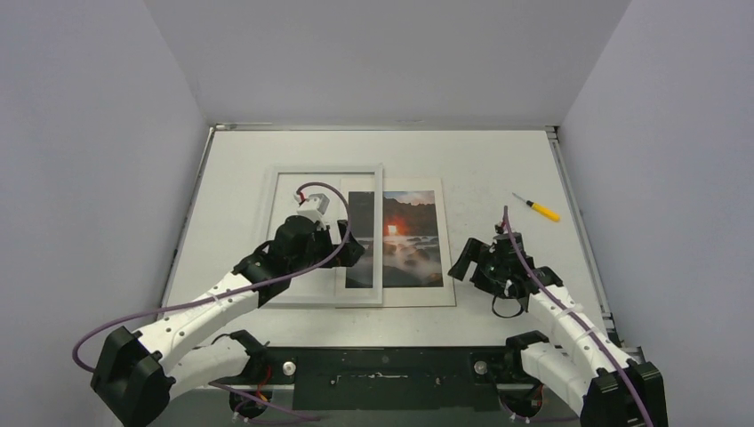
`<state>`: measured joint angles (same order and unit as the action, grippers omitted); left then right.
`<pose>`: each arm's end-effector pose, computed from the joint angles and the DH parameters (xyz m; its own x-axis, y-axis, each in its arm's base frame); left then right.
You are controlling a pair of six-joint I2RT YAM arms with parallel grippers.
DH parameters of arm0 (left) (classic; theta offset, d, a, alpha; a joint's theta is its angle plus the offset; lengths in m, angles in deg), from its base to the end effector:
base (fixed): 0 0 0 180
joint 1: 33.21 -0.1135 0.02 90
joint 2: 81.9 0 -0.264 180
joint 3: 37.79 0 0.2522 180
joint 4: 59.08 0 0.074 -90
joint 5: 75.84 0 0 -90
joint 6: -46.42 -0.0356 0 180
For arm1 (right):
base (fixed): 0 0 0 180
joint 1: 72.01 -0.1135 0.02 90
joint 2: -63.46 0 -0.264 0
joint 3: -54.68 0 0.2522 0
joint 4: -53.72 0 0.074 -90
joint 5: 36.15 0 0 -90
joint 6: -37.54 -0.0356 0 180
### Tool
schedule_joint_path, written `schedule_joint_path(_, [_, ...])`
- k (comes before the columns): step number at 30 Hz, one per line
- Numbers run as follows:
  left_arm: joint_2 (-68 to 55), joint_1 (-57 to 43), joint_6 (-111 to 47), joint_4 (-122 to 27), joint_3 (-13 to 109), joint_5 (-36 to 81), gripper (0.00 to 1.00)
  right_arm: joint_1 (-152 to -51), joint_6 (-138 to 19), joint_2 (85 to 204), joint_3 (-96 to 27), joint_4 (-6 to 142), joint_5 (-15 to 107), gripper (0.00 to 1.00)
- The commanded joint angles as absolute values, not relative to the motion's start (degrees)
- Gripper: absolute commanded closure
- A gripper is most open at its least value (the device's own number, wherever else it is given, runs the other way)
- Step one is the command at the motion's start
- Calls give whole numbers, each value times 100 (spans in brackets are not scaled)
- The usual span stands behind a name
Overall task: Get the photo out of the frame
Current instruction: Remove the photo frame item from the photo frame.
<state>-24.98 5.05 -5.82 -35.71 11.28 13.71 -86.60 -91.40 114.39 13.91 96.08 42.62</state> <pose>0.1725 -0.1357 0.2435 -0.6977 -0.2296 -0.6786 0.2361 0.8206 -0.5205 0.1610 0.0491 0.1875 -0.8247 0.4223 -0.3761 0.2013 0.8407 0.5026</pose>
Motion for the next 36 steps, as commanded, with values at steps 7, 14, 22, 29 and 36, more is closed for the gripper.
schedule_joint_path(7, [-1853, 827, -949, -3777, 1562, 686, 5, -8634, -9142, 11915, 1735, 8965, 2962, 2])
schedule_joint_path(14, [-1602, 267, -542, -4009, 1296, 907, 29, -8635, -9111, 12240, 1840, 8715, 2676, 7])
schedule_joint_path(22, [-1344, -48, -664, -4186, 1192, 1303, 35, -8638, -9028, 12405, 1841, 8593, 2617, 26])
schedule_joint_path(29, [-726, -91, -579, -4034, 1393, 1408, 45, -8636, -9010, 12486, 1842, 8496, 2565, 42])
schedule_joint_path(36, [-104, -103, -501, -4001, 1549, 1347, 54, -8634, -8973, 12525, 1815, 8496, 2524, 49])
